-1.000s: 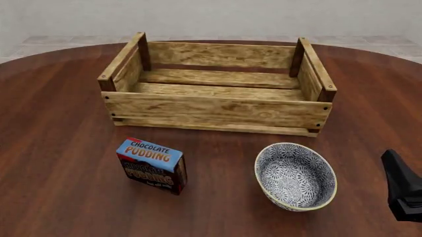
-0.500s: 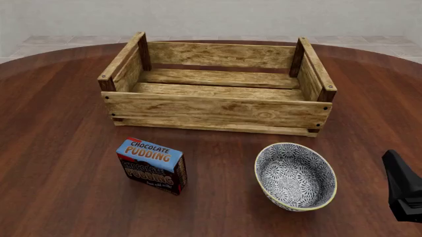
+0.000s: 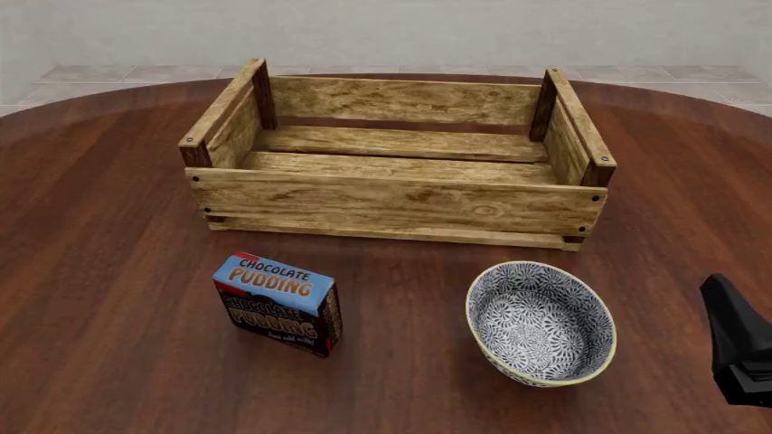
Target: Pick up the salad dressing and put it in the tray.
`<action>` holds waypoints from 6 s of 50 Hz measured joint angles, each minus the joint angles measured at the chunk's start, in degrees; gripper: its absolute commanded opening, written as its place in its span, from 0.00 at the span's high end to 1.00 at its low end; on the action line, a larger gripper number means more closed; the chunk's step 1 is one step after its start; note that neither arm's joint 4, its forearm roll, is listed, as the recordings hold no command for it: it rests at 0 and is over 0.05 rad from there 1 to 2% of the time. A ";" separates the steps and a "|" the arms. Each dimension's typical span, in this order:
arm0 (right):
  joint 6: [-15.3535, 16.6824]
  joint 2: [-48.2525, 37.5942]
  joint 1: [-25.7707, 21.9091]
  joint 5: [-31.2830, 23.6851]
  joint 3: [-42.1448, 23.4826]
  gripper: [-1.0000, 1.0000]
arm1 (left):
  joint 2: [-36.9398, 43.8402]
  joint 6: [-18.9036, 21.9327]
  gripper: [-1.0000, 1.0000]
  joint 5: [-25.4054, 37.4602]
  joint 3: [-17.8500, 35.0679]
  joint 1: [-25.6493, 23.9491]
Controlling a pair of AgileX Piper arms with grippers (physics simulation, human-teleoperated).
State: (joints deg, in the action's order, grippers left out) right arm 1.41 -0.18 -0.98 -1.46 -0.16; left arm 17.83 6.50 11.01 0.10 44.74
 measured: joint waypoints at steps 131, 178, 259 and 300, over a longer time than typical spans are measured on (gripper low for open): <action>-1.73 0.08 1.29 0.35 -0.06 0.00 | 19.08 7.24 1.00 -3.11 44.65 -57.27; -2.25 0.11 1.15 0.86 0.09 0.00 | 58.36 8.85 1.00 -13.99 66.87 -62.65; -2.51 0.14 2.02 1.22 0.11 0.00 | 87.66 3.45 1.00 -17.05 81.70 -62.74; -2.78 0.15 2.08 1.02 0.13 0.00 | 96.97 1.82 1.00 -18.35 84.67 -62.54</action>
State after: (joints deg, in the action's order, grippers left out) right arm -1.38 -0.03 1.10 -0.44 -0.02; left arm 114.80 8.32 -7.34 84.77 -17.80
